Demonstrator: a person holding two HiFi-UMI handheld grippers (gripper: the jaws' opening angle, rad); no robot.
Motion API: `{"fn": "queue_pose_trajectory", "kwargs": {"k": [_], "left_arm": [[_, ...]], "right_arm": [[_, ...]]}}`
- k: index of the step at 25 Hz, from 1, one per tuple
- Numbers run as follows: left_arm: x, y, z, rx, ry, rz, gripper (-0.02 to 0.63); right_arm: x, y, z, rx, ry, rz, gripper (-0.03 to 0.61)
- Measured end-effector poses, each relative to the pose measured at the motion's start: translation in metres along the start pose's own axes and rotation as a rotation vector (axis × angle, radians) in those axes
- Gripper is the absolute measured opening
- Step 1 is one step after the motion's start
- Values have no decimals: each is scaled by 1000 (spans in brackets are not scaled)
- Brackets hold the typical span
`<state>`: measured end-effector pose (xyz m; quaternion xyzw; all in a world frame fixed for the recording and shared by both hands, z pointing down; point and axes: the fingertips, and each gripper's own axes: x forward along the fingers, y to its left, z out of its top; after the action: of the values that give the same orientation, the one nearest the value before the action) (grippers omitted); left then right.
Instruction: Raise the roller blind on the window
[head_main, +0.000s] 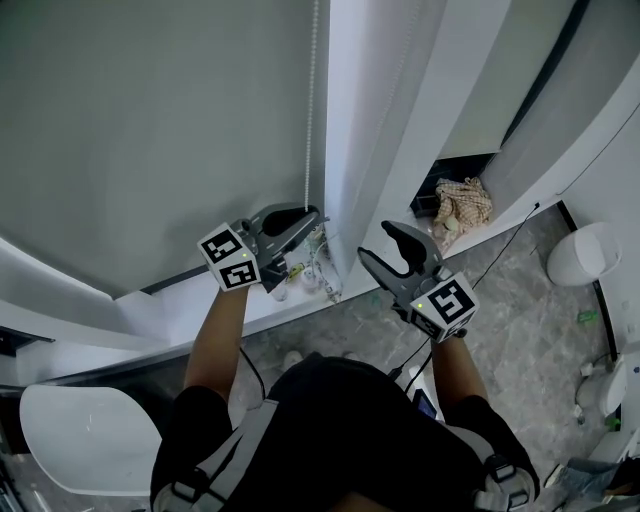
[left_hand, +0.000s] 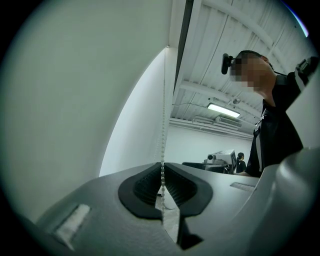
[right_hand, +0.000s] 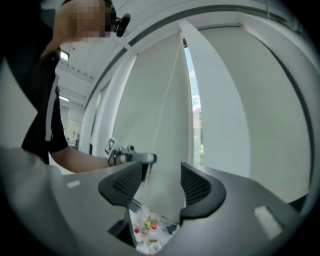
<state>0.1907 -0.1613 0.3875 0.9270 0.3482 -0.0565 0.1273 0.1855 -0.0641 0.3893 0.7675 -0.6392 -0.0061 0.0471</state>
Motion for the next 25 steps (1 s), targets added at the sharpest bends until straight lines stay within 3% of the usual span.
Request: {"fn": "queue_pose_trajectory", "kwargs": {"k": [3,8,13,17,21,25], "left_arm": [[-4,-6,-7,23,21,7,18],[-18,-13,-18,33,38,19,18],[-40,3,-11,-61,-37,70,18],[-46,11,-6,-22,-22,110,18],[-51,6,-7,-11,-18,117,18],[-52,4,-10,-7,-25,112,18]], "right_arm": [[29,22,39,53,-119,129,241],[82,32,83,-14,-177,219,238],[131,24,134,62,-260,254,180],[146,19,172,151,-338,312,153],[140,15,192,150,-394,293,48],[140,19,194,135,-390,304,23]]}}
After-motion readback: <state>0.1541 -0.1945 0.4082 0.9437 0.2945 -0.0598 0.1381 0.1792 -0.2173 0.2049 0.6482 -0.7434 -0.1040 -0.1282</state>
